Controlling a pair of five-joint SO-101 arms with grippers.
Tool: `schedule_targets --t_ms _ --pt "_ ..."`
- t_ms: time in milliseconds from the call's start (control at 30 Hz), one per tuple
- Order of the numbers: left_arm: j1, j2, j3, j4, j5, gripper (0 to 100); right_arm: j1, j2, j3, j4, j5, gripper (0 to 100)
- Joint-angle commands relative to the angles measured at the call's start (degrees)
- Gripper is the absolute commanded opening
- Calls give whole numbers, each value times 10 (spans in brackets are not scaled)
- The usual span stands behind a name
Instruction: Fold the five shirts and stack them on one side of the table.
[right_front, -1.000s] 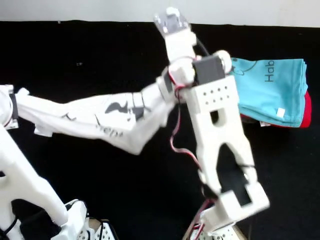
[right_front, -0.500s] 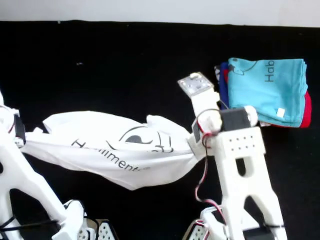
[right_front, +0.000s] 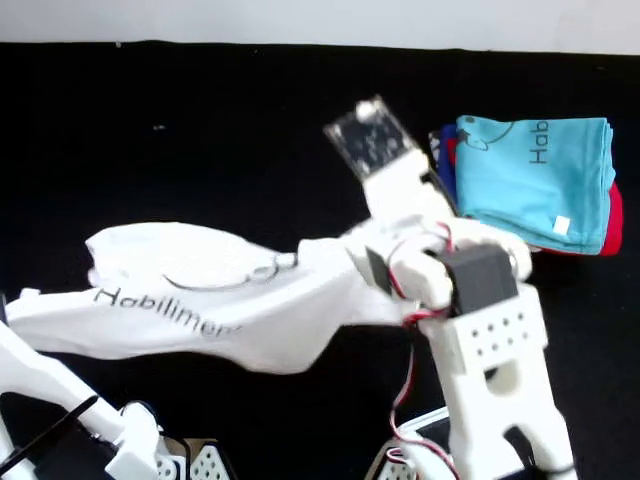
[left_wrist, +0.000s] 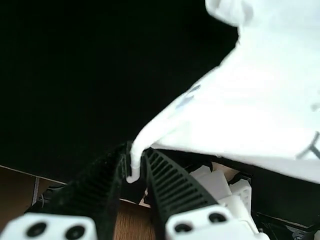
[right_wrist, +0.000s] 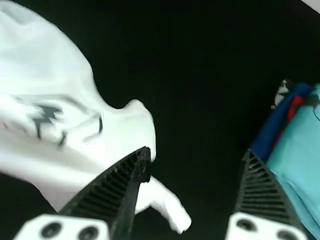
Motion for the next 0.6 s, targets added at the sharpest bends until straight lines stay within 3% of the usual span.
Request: schedule_targets --t_ms 0,167,267,567 --pt "-3 -8 -2 3 -4 8 -36 75 -65 7 -37 276" --pt "8 -8 -2 3 -2 8 -92 160 -99 58 -76 276" --pt "8 -9 -3 3 -3 8 -96 211 -138 28 -100 277" --pt "-5 -8 -2 3 -4 8 -168 531 -400 -20 -180 278"
